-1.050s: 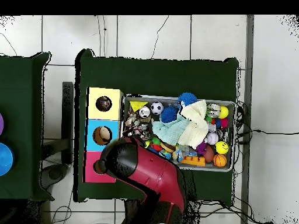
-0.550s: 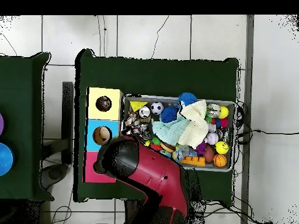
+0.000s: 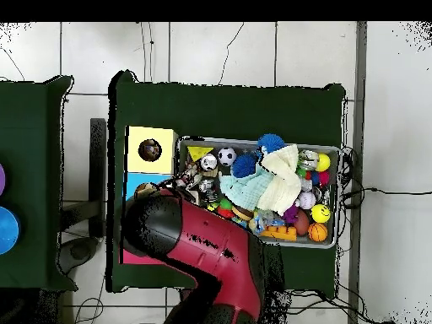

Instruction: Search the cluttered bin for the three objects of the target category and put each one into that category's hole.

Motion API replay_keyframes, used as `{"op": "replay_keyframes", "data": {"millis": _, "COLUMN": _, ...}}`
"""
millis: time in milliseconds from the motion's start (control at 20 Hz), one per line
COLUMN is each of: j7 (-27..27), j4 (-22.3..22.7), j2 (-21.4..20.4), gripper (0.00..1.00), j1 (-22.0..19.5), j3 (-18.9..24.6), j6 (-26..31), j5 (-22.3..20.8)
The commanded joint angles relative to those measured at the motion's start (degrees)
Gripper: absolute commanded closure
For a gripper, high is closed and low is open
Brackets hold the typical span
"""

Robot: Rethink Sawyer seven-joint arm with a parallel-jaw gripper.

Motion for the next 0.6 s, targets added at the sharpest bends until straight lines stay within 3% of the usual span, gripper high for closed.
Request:
{"op": "replay_keyframes", "data": {"millis": 50, "j7": 15.4, "j4": -3.9, "j2": 0.9, "gripper": 1.0, "j1": 0.1, "j3": 1.0, "j6": 6.7, "j5": 1.2}}
{"op": "replay_keyframes", "data": {"millis": 600, "j7": 15.4, "j4": -7.8, "j2": 0.7, "gripper": 1.0, "j1": 0.1, "j3": -0.5, "j6": 11.7, "j5": 0.7}}
